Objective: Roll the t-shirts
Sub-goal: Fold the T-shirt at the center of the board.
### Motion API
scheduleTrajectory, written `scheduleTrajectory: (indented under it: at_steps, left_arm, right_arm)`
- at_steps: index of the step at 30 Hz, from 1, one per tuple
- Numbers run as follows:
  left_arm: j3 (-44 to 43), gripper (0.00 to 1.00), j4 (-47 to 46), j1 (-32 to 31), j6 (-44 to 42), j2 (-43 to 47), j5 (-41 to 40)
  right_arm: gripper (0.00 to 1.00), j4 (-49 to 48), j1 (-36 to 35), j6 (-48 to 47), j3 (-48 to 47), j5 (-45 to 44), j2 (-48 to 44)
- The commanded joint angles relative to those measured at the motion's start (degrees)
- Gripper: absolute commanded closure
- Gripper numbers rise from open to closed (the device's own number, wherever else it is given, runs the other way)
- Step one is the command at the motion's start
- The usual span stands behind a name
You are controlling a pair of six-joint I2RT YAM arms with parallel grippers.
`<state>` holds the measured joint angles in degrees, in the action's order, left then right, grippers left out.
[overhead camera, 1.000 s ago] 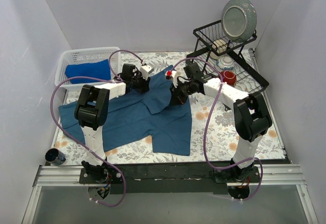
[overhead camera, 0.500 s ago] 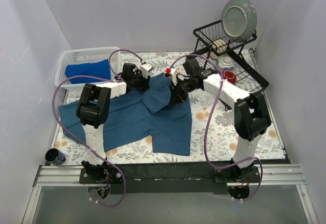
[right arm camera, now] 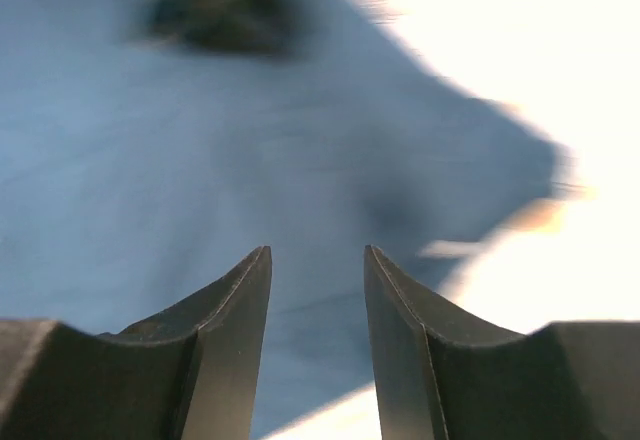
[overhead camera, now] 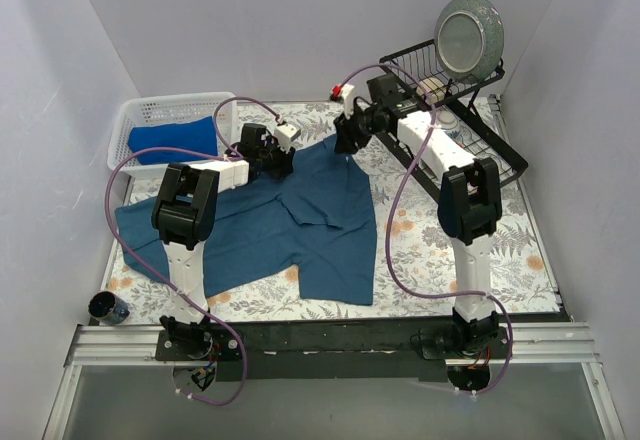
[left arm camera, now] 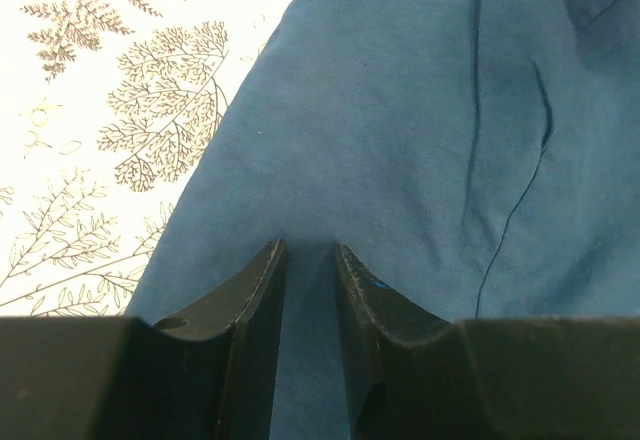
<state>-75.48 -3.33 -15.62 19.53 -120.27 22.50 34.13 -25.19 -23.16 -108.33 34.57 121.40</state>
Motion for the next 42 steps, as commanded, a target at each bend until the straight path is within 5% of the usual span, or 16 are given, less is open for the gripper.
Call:
scheduleTrajectory:
  at_steps: [1,6,25,42]
  left_arm:
    - [-1.4,0.74,-0.4,0.3,-0.2,-0.4,-0.6]
    - [-2.2,0.73,0.5,0.3,-0.3,-0.5,-1.8]
    - [-3.2,0.73,3.0,0.3,-0.1,-0.9,-3.1]
    - [-4.5,0.73,3.0,0.3,0.3,-2.2,-3.5]
  right_arm:
    - [0.5,-10.6,4.8,0.3,-7.4,-11.2,6.9]
    - [0.49,-14.3,6.0,1.8,-14.4,-14.1,14.5]
    - [0.4,-20.5,5.5,12.3,-14.7,-9.5,20.4]
    - [0.57,-19.9,5.2,17.2,-15.5,-6.5,21.9]
